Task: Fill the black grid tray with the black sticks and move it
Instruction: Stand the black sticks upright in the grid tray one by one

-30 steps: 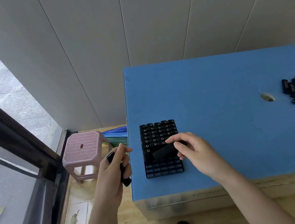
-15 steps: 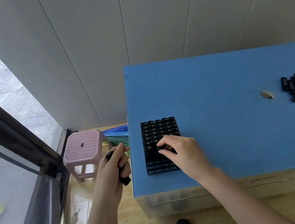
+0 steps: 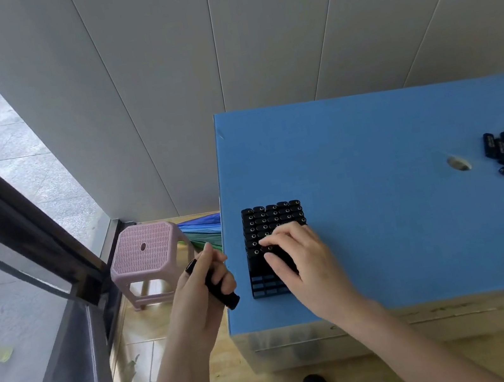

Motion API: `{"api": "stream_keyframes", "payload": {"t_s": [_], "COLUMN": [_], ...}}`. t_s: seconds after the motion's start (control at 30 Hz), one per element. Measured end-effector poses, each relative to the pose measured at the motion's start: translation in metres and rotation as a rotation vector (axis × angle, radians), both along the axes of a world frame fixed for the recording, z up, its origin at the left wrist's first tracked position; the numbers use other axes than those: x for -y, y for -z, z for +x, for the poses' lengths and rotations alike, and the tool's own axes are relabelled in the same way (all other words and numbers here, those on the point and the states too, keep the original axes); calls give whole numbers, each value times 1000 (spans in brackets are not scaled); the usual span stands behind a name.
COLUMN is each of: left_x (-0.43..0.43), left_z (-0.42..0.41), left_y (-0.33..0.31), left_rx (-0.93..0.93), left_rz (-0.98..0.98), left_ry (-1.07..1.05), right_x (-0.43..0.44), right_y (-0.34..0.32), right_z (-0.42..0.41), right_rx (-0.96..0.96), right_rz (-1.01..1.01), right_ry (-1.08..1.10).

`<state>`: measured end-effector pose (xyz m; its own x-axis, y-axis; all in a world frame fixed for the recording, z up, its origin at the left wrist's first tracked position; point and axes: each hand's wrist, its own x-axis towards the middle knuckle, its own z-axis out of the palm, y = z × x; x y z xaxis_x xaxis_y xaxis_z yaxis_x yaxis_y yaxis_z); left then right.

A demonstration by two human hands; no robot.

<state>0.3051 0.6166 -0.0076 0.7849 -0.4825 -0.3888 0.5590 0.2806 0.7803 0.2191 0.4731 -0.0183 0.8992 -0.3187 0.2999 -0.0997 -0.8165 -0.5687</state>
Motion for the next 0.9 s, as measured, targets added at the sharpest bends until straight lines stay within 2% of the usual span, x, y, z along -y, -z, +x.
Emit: {"api": "stream_keyframes", "payload": {"t_s": [0.1,0.17,0.27,0.37,0.5,0.6,0.73,0.9], "left_x": [7,12,19,20,16,12,0,-13], "left_z": [-5,-8,-15,-19,-18,-14,-4,5], "left_y": [-4,-6,-6,-2,3,7,13,31], "left_rx": [-28,3,128,209,313,431,613,970], "left_rz": [-85,-107,-35,64,158,283,503,943], "left_ry": [14,30,69,49,65,74,73,226], "right_x": [-18,-28,-36,-33,-20,-10,8,24], "right_y": [-9,-11,-11,-11,-10,-10,-11,-8], "right_z": [-7,-8,-11,-15,-19,-22,-25,-25], "right_rx": [-151,-249,-223,-139,-71,-47,-21,-28], "right_rz": [618,954,1188,1279,1288,1202,848,320], "right_ry": [3,-8,29,106,158,182,231,227]}}
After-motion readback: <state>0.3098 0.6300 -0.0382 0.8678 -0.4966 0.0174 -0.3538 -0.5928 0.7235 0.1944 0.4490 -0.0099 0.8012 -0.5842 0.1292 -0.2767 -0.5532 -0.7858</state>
